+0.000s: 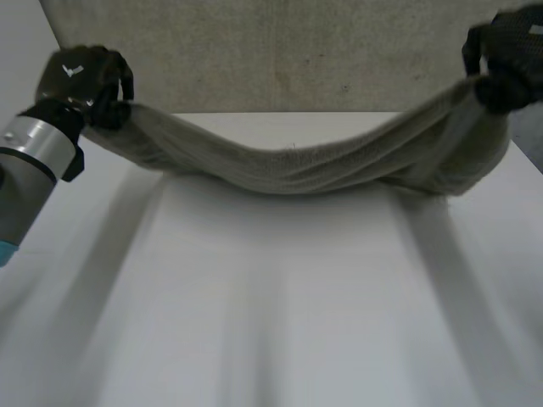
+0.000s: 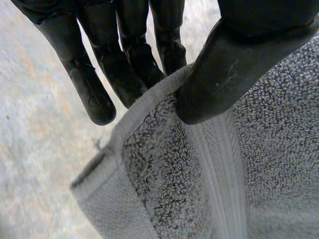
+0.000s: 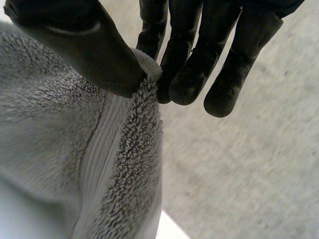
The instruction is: Fold the towel.
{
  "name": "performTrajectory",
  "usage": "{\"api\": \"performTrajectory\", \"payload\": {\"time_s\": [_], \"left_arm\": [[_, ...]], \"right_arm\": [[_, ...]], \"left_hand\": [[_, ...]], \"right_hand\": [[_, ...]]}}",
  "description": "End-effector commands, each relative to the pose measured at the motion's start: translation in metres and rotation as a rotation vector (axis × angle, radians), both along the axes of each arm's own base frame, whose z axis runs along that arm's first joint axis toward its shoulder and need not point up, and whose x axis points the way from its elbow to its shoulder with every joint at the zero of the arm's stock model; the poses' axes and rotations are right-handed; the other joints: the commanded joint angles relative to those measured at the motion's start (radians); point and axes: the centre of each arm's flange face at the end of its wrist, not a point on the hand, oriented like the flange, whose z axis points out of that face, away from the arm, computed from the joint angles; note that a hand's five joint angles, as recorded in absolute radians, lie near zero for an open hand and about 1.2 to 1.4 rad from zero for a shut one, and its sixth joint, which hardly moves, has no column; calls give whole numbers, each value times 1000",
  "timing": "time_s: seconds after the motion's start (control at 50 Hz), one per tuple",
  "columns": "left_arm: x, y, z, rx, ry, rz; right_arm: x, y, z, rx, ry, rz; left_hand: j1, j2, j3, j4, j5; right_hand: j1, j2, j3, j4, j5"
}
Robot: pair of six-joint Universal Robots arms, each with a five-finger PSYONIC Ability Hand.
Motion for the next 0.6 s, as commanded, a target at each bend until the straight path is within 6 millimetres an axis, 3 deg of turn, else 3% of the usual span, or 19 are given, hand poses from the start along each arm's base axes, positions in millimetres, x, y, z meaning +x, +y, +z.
{"api": "performTrajectory", "payload": {"time_s": [0.02,0.06,0.12,0.14,0.22,0.26,0.28,0.34,0.4,0.46,0.5,0.52,0.54,0.56,0.58,0.6], "left_arm": [[5,8,33,-57,92,-18],[8,1,44,-87,107,-11],[8,-4,49,-99,109,-8],[6,-13,45,-96,106,-9],[-4,-48,14,-28,90,-16],[-6,-59,5,-4,85,-15],[-6,-59,5,-4,85,-15],[-14,-91,-23,41,78,-13],[-16,-102,-25,26,82,-10],[-18,-118,-18,-32,92,-8],[-18,-130,8,-134,117,12],[-18,-130,8,-134,117,12],[-16,-133,28,-196,138,34],[-16,-133,28,-197,139,34],[-14,-133,48,-256,159,54],[-12,-132,66,-311,177,69]], "right_arm": [[0,0,40,-102,-2,1],[0,-7,40,-106,10,-7],[3,-35,22,-74,61,-21],[6,-47,11,-53,93,-27],[18,-64,-8,-16,161,-21],[41,-78,-30,-1,220,-4],[41,-78,-30,-1,221,-4],[58,-92,-43,-24,259,-13],[68,-111,-48,-74,272,-30],[77,-130,-40,-180,253,-54],[78,-138,-29,-249,229,-74],[80,-141,-12,-326,197,-89],[80,-141,-12,-327,197,-89],[80,-143,7,-410,157,-113],[79,-143,24,-489,121,-138],[79,-143,24,-490,121,-139]], "left_hand": [[138,54,61,38,146],[138,54,61,38,146],[138,54,61,38,146],[138,54,61,38,146],[138,54,61,38,146],[138,54,61,38,146],[138,54,61,38,146],[138,54,61,38,146],[138,54,61,38,146],[138,54,61,38,146],[138,54,61,38,146],[138,54,61,38,146],[138,54,61,38,146],[138,54,61,38,146],[138,54,61,38,146],[138,54,61,38,146]], "right_hand": [[73,60,69,63,53],[73,60,69,63,53],[73,60,69,63,53],[73,60,69,63,53],[73,60,69,63,53],[73,60,69,63,53],[73,60,69,63,53],[73,60,69,63,53],[73,60,69,63,53],[73,60,69,63,53],[73,60,69,63,53],[73,60,69,63,53],[73,60,69,63,53],[73,60,69,63,53],[73,60,69,63,53],[73,60,69,63,53]]}}
